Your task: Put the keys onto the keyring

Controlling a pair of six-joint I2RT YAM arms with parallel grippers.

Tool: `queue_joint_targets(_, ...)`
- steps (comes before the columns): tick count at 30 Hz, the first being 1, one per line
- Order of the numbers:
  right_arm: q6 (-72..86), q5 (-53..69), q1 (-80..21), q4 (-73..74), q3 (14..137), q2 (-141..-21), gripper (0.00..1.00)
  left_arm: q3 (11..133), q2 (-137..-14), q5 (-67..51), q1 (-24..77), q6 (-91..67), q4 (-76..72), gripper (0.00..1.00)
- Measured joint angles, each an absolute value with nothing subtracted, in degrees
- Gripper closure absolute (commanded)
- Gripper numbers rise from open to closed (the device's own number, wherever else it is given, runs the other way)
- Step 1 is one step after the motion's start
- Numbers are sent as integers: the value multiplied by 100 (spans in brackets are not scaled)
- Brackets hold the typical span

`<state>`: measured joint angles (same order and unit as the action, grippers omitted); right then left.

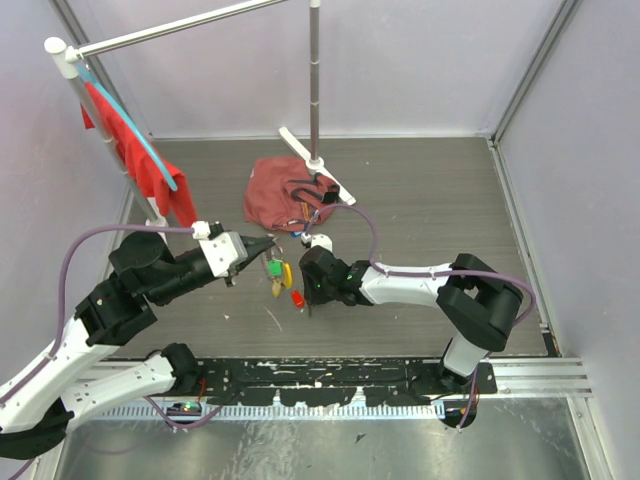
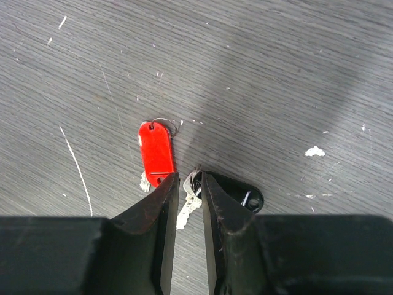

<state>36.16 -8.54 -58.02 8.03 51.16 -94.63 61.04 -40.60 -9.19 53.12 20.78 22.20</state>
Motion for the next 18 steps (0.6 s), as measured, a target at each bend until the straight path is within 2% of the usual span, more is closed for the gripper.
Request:
queue_joint_targets(10,3607,-786,-5802,895,5122,-9502,72,6062,-4060,-947,5312,2078,2222,100)
queue_joint_targets(18,3605,-738,-5804,891,5122,-9592,78,6062,-4060,-956,5312,2078,2222,100)
